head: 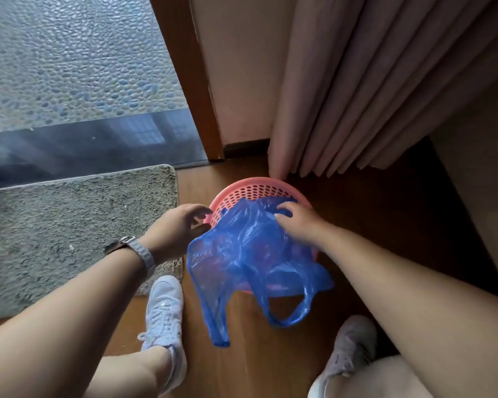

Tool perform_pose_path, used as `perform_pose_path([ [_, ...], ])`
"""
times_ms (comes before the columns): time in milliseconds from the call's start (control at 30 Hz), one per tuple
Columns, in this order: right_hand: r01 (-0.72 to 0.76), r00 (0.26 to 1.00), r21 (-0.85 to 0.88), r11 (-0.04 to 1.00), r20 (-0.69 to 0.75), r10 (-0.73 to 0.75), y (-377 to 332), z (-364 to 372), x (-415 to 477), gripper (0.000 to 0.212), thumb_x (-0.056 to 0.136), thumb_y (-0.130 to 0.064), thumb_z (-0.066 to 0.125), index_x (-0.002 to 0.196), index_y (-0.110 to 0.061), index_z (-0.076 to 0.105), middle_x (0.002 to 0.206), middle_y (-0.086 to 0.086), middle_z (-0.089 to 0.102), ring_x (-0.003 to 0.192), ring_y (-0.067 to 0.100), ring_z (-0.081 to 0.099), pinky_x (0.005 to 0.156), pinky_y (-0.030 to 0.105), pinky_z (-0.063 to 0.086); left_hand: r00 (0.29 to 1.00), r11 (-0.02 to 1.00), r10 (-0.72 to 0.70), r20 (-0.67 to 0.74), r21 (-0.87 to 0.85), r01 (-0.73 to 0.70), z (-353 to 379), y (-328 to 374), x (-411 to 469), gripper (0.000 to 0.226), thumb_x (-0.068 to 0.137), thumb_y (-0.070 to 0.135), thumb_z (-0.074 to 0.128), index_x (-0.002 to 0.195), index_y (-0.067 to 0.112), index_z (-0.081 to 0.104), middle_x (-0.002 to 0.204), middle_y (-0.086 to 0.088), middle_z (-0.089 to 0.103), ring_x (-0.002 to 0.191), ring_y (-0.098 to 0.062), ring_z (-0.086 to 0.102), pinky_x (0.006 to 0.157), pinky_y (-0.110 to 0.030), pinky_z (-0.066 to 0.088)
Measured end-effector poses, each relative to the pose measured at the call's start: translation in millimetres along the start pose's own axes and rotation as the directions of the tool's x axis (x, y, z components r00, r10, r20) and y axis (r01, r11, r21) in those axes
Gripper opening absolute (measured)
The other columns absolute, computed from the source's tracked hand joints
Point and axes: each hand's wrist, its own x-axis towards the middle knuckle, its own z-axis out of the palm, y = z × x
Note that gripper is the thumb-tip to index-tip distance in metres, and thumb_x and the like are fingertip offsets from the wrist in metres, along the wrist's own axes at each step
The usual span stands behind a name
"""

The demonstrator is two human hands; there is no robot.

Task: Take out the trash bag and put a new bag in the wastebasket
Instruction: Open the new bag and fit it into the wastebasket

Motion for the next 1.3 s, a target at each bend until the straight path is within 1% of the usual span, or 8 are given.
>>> perform_pose_path([
  [167,0.212,0.975,0.103,0.972,-0.089,-0.203,-9.5,-40.3,-39.2,0.007,0.092,-0.029,0.057,0.098,-0.026,0.059,0.108,0.004,0.064,0.104,0.023,0.061,0.093,0.04,0.049,0.986,0.966,-0.054,-0.157,-0.259,0.012,-23.7,39.9,-21.4,0.007,0.087,0.037,0.064,0.089,0.032,0.067,0.09,0.006,0.072,0.083,-0.014,0.068,0.082,-0.036,0.054],
  [267,0.308,0.951,0.037,0.951,-0.026,-0.308,-20.5,-47.6,-82.7,0.037,0.084,-0.047,0.056,0.116,-0.027,0.056,0.123,0.002,0.057,0.111,0.018,0.056,0.097,0.045,0.048,0.996,0.948,-0.078,-0.043,-0.314,0.06,-27.3,57.8,-38.2,0.033,0.081,0.052,0.066,0.106,0.03,0.065,0.101,0.004,0.071,0.09,-0.012,0.068,0.083,-0.033,0.054],
  [400,0.455,0.891,-0.156,0.877,0.092,-0.445,-39.6,-33.0,-138.0,0.079,0.076,-0.066,0.059,0.141,-0.038,0.025,0.149,-0.006,0.025,0.136,0.018,0.029,0.111,0.044,0.032,0.988,0.994,-0.101,0.118,0.062,0.094,-7.6,56.4,-57.9,0.072,0.076,0.05,0.072,0.136,0.022,0.044,0.119,-0.001,0.061,0.102,-0.02,0.062,0.087,-0.03,0.048],
  [567,0.536,0.844,-0.38,0.754,0.241,-0.479,-53.4,-4.5,-156.4,0.102,0.071,-0.06,0.068,0.144,-0.047,-0.003,0.158,-0.007,-0.006,0.146,0.025,0.0,0.115,0.052,0.016,0.999,0.98,-0.035,0.021,-0.193,0.039,12.1,65.2,-60.8,0.021,0.083,0.024,0.07,0.099,0.032,0.059,0.092,0.007,0.066,0.074,-0.011,0.061,0.077,-0.028,0.048],
  [700,0.385,0.923,-0.48,0.788,0.193,-0.334,-35.0,6.5,-128.2,0.093,0.079,-0.036,0.066,0.146,-0.04,0.001,0.152,0.006,0.017,0.136,0.034,0.03,0.106,0.049,0.036,1.0,0.94,0.01,0.011,-0.342,-0.005,17.4,71.1,-51.9,0.018,0.089,0.016,0.063,0.086,0.033,0.064,0.087,0.013,0.069,0.079,0.0,0.061,0.081,-0.024,0.047],
  [833,0.347,0.938,-0.48,0.806,0.164,-0.306,-16.6,-6.5,-93.3,0.049,0.085,-0.018,0.052,0.132,-0.029,0.043,0.129,0.004,0.053,0.112,0.03,0.055,0.091,0.041,0.048,0.981,0.987,0.157,0.111,0.004,-0.158,27.9,55.5,-43.0,0.029,0.085,0.046,0.057,0.103,0.027,0.069,0.121,-0.001,0.061,0.109,-0.019,0.06,0.094,-0.029,0.045],
  [967,0.317,0.947,-0.431,0.845,0.099,-0.305,-6.1,-20.2,-65.9,0.026,0.085,-0.007,0.051,0.104,-0.022,0.062,0.115,0.002,0.059,0.104,0.026,0.056,0.088,0.033,0.045,0.965,0.825,0.169,0.198,0.507,-0.249,40.9,36.4,-24.7,0.051,0.079,0.059,0.051,0.123,0.035,0.058,0.147,-0.004,0.041,0.129,-0.027,0.045,0.099,-0.038,0.041],
  [1300,0.118,0.985,-0.513,0.85,-0.05,-0.167,43.1,-43.1,-28.6,0.03,0.085,-0.007,0.05,0.11,-0.02,0.062,0.119,0.005,0.045,0.11,0.028,0.048,0.096,0.034,0.042,0.979,0.772,0.161,0.122,0.602,-0.202,28.6,-16.7,-5.2,0.054,0.059,0.028,0.073,0.113,0.024,0.069,0.147,-0.019,0.042,0.136,-0.036,0.038,0.105,-0.052,0.037],
])
